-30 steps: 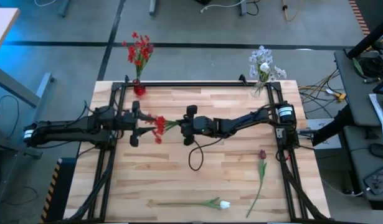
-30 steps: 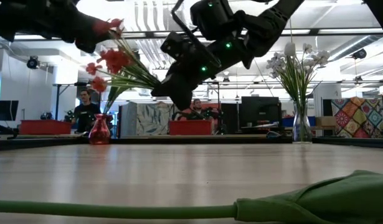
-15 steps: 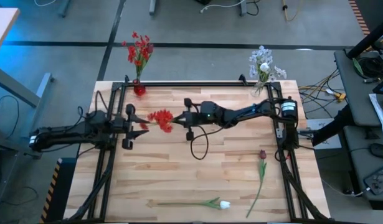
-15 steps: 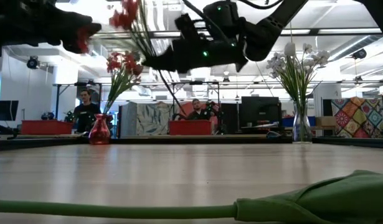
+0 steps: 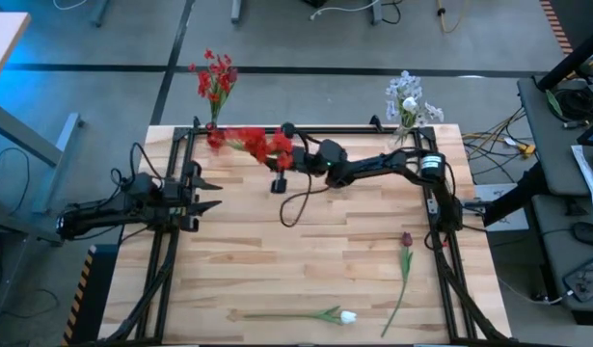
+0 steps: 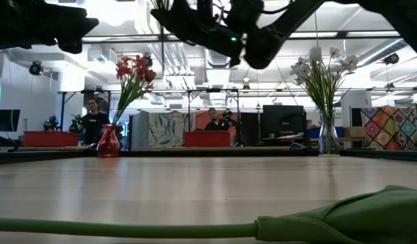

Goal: Sort flowers into vase by color
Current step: Put the red flowers into the red flower vase

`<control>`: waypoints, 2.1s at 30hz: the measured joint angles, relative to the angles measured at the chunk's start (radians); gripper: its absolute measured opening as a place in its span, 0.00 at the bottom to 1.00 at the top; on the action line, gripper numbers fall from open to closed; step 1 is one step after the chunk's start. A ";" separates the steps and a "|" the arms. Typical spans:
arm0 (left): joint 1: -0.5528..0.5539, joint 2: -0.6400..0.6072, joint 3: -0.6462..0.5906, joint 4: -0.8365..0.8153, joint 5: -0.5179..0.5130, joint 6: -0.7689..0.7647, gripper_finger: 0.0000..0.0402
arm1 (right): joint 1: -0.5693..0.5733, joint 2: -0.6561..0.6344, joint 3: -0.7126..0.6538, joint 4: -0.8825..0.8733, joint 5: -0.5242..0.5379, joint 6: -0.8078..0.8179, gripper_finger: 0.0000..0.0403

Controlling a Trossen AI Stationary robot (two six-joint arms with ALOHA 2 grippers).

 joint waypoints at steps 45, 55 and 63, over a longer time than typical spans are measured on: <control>0.001 -0.041 0.006 -0.059 -0.367 0.026 0.38 | 0.022 0.328 0.788 -0.655 -0.124 0.097 0.03; 0.001 0.014 0.006 0.098 -0.234 0.026 0.38 | 0.080 0.209 0.605 -0.544 -0.076 0.100 0.03; 0.002 0.152 0.015 0.185 -0.223 0.019 0.38 | 0.086 0.210 0.593 -0.532 -0.074 0.114 0.03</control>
